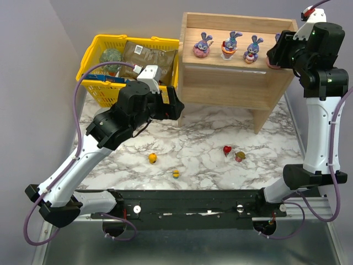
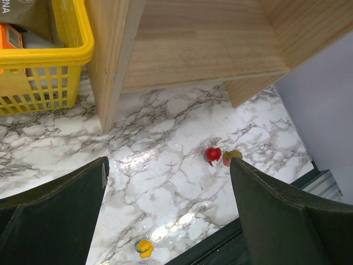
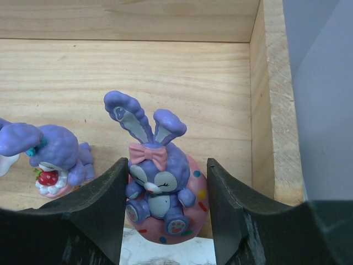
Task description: Place and organize the plastic toys onto the shelf
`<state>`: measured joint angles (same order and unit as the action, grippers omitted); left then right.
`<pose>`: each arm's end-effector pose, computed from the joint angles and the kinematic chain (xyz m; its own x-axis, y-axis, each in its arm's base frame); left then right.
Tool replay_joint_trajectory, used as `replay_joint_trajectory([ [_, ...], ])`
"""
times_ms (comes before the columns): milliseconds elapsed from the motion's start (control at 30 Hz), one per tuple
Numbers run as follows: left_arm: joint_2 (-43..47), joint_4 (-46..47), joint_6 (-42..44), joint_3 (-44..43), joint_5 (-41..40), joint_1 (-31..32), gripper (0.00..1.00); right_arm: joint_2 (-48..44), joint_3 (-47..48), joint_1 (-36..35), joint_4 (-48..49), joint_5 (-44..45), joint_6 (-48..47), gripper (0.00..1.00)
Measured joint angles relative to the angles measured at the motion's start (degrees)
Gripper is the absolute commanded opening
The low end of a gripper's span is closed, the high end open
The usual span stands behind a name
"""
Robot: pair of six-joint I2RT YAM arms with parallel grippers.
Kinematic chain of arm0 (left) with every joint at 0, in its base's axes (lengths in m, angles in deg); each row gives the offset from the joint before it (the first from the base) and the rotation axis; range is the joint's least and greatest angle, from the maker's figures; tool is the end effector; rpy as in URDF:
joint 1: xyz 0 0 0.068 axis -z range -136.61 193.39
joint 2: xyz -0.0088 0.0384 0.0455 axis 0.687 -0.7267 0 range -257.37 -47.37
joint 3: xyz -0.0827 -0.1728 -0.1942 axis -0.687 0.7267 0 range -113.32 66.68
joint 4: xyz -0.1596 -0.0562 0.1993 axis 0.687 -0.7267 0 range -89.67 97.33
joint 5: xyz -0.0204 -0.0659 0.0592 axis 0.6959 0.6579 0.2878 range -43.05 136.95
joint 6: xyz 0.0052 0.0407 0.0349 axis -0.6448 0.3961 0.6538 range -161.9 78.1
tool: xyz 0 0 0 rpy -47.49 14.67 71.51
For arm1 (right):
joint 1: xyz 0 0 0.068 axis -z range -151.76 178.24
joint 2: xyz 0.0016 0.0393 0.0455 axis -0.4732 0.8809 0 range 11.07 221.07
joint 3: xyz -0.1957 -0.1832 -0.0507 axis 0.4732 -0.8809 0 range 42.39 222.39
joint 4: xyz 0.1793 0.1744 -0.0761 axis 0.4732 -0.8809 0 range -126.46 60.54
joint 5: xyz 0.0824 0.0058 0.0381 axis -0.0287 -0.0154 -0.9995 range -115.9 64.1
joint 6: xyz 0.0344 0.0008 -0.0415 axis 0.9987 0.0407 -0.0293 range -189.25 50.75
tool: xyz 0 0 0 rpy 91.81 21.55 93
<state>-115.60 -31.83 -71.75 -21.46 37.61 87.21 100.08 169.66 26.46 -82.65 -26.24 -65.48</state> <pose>0.1737 -0.1585 0.4626 -0.4913 -0.2091 -0.8455 0.3783 0.8232 -0.4234 0.2765 0.0088 0.5481 -0.2595 0.0578 -0.9640 -0.0198 0.9977 0.0651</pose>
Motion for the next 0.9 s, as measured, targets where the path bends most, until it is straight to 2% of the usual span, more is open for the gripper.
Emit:
replay_joint_trajectory([
  [400,-0.2,0.0,0.0,0.0,1.5,-1.2,0.99,0.6,0.2,0.0,0.5,-0.4,-1.5,0.39],
  [900,-1.0,-0.1,0.0,0.0,2.8,-1.9,0.99,0.6,-0.9,0.0,2.8,-0.2,-1.9,0.50],
])
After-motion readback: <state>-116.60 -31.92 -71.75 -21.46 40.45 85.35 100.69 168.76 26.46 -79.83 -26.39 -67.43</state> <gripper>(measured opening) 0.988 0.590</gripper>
